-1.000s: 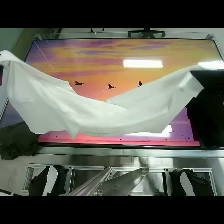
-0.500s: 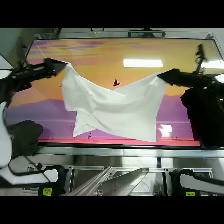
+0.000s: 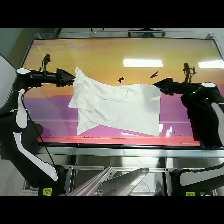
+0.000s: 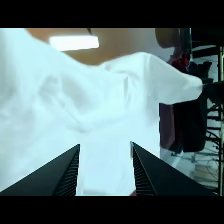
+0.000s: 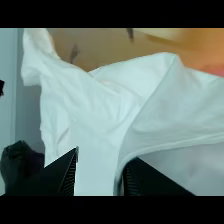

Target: Fold the shirts.

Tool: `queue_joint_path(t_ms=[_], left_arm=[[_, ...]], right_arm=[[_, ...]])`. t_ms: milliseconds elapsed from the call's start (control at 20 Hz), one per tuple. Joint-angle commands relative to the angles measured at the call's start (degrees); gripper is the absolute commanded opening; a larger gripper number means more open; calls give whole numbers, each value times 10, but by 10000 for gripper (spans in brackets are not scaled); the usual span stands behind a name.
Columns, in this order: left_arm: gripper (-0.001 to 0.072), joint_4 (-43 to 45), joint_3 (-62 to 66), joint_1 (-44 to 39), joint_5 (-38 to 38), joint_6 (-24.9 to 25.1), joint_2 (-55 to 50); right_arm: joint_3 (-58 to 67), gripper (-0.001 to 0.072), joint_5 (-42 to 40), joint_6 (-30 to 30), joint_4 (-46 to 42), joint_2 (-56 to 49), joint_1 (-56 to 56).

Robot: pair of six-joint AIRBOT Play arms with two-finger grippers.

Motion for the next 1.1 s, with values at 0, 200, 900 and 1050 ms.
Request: queue_joint_path(t_ms=[0, 200, 900, 1050], left_arm=[[320, 76, -21, 40, -94, -46, 45], [290, 111, -266, 85, -77, 6, 195], [296, 140, -815, 127, 191, 46, 461], [296, 128, -802, 127, 200, 68, 418]], right_arm=[[-2, 385, 94, 24, -37, 45, -57], [-75, 381, 138, 61, -154, 133, -98], [-365, 571, 15, 111, -282, 262, -170], [-365, 571, 6, 99, -271, 249, -153]])
